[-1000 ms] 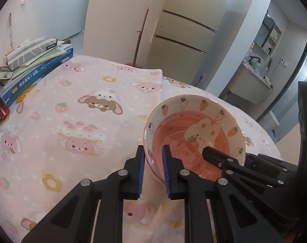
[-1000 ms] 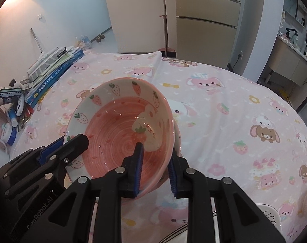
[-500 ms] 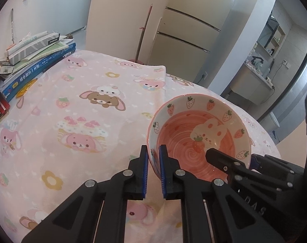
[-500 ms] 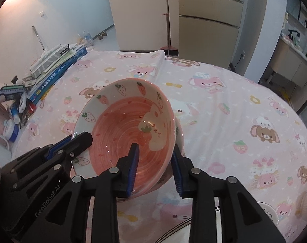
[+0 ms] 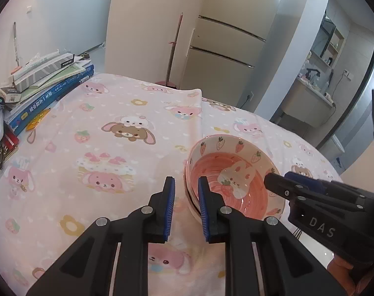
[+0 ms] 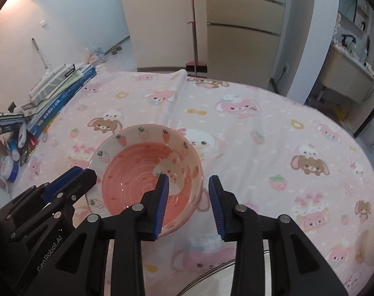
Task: Organize plates and bowls
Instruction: 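Open both tools and raise them away from the nested bowls, then raise both tools and swing them toward the white bowl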
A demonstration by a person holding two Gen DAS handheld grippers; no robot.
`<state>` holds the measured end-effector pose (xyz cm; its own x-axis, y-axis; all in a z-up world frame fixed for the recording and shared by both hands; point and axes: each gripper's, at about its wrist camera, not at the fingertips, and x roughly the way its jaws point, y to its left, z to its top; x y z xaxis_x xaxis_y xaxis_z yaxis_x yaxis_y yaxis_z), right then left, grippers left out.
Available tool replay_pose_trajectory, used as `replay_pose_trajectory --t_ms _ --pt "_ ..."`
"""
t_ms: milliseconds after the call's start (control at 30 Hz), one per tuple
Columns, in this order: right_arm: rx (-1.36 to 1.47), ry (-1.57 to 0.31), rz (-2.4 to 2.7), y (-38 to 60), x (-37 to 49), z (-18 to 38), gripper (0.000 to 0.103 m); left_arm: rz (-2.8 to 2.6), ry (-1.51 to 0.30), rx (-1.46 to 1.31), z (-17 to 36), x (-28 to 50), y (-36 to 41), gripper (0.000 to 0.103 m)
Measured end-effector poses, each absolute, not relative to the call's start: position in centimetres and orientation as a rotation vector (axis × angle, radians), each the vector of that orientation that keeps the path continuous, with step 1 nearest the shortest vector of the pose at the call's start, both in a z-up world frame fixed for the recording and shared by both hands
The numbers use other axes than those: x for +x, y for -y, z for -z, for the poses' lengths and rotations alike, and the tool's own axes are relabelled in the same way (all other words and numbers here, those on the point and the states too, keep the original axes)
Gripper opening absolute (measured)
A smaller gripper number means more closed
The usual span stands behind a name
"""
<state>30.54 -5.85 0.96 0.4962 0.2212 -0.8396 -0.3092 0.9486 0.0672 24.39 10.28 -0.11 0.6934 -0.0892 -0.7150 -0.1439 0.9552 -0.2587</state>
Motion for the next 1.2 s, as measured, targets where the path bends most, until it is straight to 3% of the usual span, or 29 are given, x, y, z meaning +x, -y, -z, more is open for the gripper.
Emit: replay_pose_trajectory --t_ms 267,300,333,400,533,600,700,1200 --pt "-0.066 -0.995 -0.310 6.8 30.8 -1.6 0.033 -0.024 -0.727 -0.304 -1.3 23.6 -10.5 0.024" --pt "-0.066 -0.990 -0.311 6.7 30.7 -1.7 0.033 -0.029 -0.710 -0.285 -1.6 23.3 -10.4 0.033" --pt "-0.070 -0.984 -0.311 6.7 30.6 -1.9 0.033 -0.039 -0.693 -0.267 -2.0 23.2 -10.2 0.051" --pt "-0.070 -0.973 -0.315 6.8 30.4 -2.4 0.037 -0.064 -0.635 -0.234 -2.8 22.4 -9.9 0.073" --pt "-0.048 -0.947 -0.330 7.3 30.1 -3.4 0.047 -0.039 -0.511 -0.206 -4.8 20.7 -9.8 0.087" --pt "-0.031 -0.924 -0.326 7.8 30.0 -4.1 0.055 -0.035 -0.450 -0.212 -5.5 19.9 -9.9 0.087" --pt "-0.002 -0.888 -0.308 8.8 29.9 -5.2 0.059 -0.016 -0.387 -0.200 -6.3 19.0 -9.7 0.087" --pt "0.017 -0.640 -0.296 11.4 25.3 -12.7 0.061 0.042 -0.201 -0.152 -10.1 14.6 -8.2 0.088"
